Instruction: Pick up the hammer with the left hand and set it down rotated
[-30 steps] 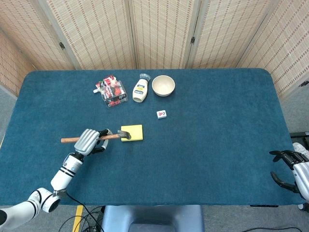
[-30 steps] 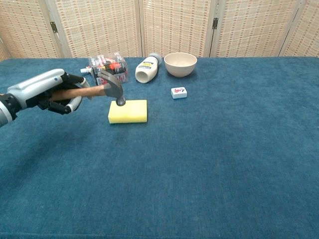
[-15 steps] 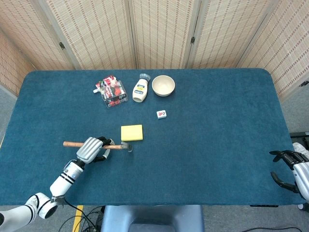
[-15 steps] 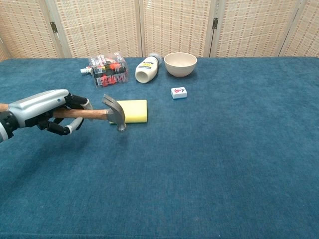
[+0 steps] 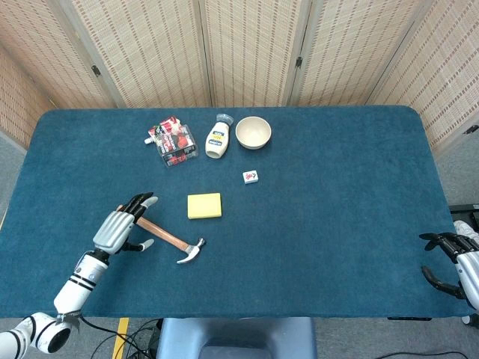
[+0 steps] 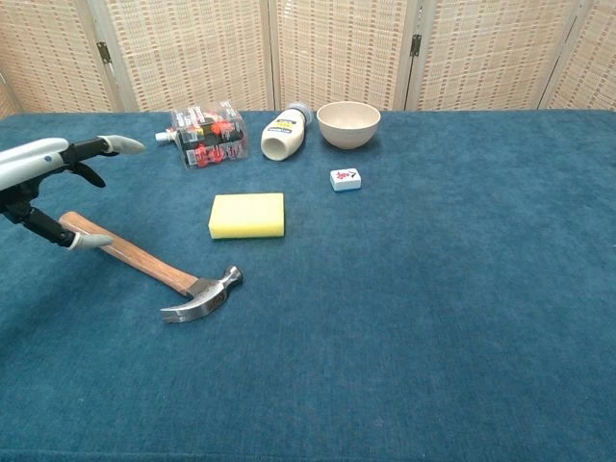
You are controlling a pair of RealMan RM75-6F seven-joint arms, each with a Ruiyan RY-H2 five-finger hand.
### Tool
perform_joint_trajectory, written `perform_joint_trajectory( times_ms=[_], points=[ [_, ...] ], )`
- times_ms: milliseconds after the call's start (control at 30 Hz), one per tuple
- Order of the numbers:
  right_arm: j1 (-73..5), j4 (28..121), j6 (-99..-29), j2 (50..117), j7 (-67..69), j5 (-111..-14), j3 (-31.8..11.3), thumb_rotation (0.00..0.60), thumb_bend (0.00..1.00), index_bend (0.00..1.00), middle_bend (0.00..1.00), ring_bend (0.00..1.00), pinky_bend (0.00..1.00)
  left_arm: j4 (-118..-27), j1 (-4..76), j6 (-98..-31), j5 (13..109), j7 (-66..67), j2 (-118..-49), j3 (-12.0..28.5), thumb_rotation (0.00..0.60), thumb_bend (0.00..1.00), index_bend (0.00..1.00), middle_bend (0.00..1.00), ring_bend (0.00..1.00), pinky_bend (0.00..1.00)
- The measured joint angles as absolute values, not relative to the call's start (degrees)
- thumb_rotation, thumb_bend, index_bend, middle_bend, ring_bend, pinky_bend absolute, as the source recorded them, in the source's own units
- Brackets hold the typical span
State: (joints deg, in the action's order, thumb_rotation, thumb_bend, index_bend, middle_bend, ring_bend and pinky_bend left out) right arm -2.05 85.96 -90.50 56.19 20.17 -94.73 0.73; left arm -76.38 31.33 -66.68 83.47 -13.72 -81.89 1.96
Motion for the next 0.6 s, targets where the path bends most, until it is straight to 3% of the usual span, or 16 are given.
perform_joint_trajectory(
  times_ms=[133, 333, 600],
  points=[
    [-2.18, 85.92, -89.89, 56.08, 20.21, -94.60, 0.84, 0.600, 0.23, 0.30, 0.45, 0.29, 0.30, -82.53, 28.52, -68.36, 80.92, -9.75, -77.73, 1.97, 0.600, 0.27, 0.09, 0.09, 0.06, 0.25],
    [-2.95, 85.81, -88.44, 56.01, 20.33, -94.70, 0.97, 0.600, 0.23, 0.30, 0.45, 0.29, 0.30, -89.69, 21.78, -76.36, 77.62, -1.73, -72.80, 1.58, 0.600, 0.27, 0.16, 0.12, 0.06, 0.25],
    [-4.23, 85.68, -87.39, 56.43, 20.55, -95.38, 0.80, 0.600, 0.23, 0.30, 0.45, 0.29, 0.30, -94.33, 12.61, -85.42, 76.29, 4.89, -66.62, -0.55, 0.600, 0.27, 0.18, 0.13, 0.06, 0.25]
  ],
)
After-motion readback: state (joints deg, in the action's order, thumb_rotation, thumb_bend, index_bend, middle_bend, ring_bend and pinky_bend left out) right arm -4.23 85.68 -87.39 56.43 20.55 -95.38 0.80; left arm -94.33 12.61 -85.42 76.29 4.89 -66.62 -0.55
